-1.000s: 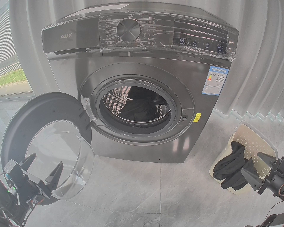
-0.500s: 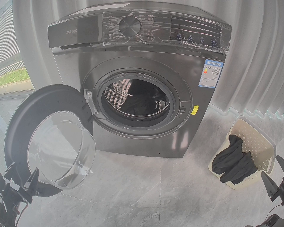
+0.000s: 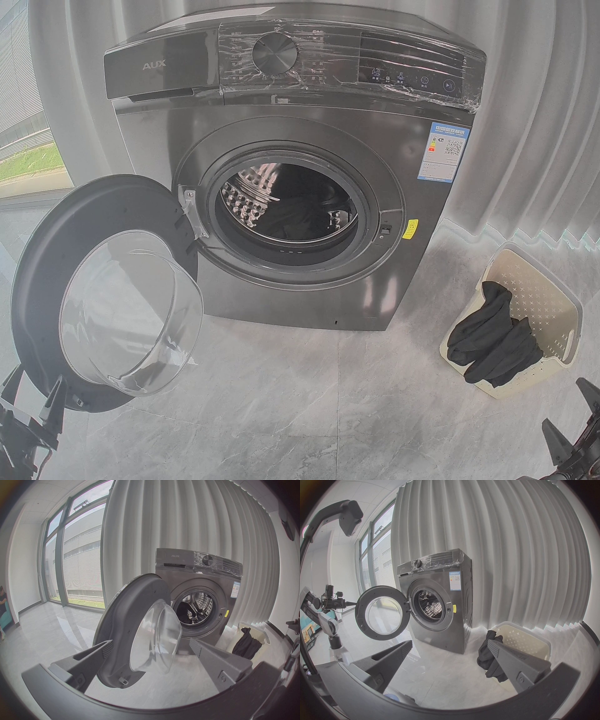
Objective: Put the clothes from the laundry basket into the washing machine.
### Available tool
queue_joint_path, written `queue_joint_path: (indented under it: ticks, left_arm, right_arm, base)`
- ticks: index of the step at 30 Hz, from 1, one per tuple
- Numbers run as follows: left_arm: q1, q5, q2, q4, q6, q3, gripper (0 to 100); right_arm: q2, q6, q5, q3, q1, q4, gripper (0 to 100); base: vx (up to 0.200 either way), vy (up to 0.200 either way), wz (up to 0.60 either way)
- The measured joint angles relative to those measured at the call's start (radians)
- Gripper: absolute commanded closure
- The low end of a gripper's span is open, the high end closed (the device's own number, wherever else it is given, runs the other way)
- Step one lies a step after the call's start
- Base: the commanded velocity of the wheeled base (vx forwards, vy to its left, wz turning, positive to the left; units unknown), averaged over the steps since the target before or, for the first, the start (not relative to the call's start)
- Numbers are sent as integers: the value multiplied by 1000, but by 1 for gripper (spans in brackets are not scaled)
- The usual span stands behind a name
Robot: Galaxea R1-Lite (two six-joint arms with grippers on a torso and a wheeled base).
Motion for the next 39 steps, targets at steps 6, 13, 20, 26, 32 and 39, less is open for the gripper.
queue_joint_path:
  ticks: [6, 13, 20, 26, 32, 39]
  left_arm:
    - [86, -110, -156, 179, 45, 0, 0]
    - [158, -158, -281, 331, 59, 0, 0]
    - [189, -169, -324, 316, 27, 0, 0]
    - [240, -168, -335, 316, 59, 0, 0]
    - [260, -171, -338, 316, 37, 0, 0]
    - [264, -226, -340, 316, -20, 0, 0]
  right_arm:
    - [-87, 1, -14, 0, -10, 64, 0]
    - [-118, 4, -104, 0, -15, 71, 0]
    - [-126, 26, -139, 0, -17, 73, 0]
    - [-127, 21, -280, 0, -18, 140, 0]
    - [-127, 19, -289, 0, -18, 142, 0]
    - [-127, 17, -287, 0, -16, 141, 0]
  base:
    - [-133, 0, 0]
    - [-86, 0, 0]
    - [0, 0, 0]
    - [0, 0, 0]
    - [0, 0, 0]
    - [-29, 0, 0]
